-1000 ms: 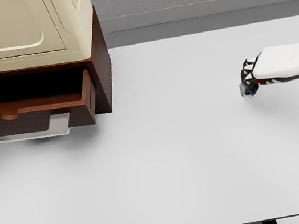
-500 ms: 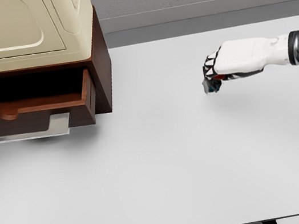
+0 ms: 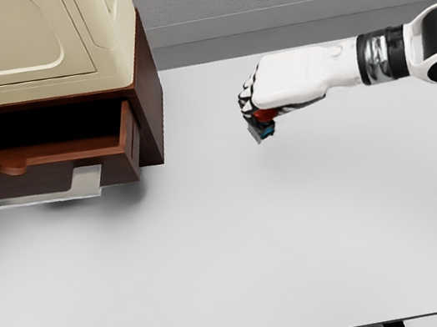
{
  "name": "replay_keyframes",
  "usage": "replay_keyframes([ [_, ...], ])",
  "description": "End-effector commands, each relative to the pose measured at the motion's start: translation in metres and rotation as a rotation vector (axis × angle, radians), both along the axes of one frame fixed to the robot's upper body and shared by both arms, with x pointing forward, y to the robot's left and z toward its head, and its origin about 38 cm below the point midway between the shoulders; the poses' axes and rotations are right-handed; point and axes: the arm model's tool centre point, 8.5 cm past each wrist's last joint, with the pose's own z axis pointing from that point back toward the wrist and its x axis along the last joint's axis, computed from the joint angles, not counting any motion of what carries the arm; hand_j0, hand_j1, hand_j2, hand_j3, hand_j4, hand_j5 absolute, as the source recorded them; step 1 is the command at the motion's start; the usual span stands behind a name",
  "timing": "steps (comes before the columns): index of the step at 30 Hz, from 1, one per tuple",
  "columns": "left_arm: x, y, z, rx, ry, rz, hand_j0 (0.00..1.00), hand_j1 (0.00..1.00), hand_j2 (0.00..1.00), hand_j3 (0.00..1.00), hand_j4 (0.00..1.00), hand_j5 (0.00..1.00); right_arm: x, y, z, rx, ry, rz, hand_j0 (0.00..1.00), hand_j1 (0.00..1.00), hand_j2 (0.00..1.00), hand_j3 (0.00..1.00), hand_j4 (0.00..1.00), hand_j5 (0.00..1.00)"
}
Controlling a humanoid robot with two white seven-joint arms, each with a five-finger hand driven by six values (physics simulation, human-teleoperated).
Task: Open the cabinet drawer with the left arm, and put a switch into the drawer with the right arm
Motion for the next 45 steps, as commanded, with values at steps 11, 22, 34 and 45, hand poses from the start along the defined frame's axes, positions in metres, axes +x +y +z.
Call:
replay_keyframes([
  [11, 0.0, 0.0, 0.001, -0.007, 0.0, 0.005, 1.0, 1.0, 1.0, 1.0, 1.0, 1.0, -0.005, 0.064, 0.018, 0.021, -0.033, 0.141, 0.34, 0.34, 0.34, 0.34, 0.34, 0.34],
  [22, 0.0, 0.0, 0.001, -0.007, 0.0, 0.005, 1.0, 1.0, 1.0, 1.0, 1.0, 1.0, -0.012, 0.109, 0.051, 0.018, -0.107, 0.246, 0.34, 0.34, 0.34, 0.34, 0.34, 0.34],
  [34, 0.0, 0.0, 0.001, -0.007, 0.0, 0.005, 1.0, 1.0, 1.0, 1.0, 1.0, 1.0, -0.018, 0.154, 0.09, 0.02, -0.186, 0.329, 0.34, 0.34, 0.34, 0.34, 0.34, 0.34],
  [45, 0.0, 0.0, 0.0, -0.008, 0.0, 0.004, 1.0, 1.0, 1.0, 1.0, 1.0, 1.0, -0.019, 0.199, 0.113, 0.025, -0.208, 0.379, 0.35, 0.35, 0.35, 0.35, 0.35, 0.35],
])
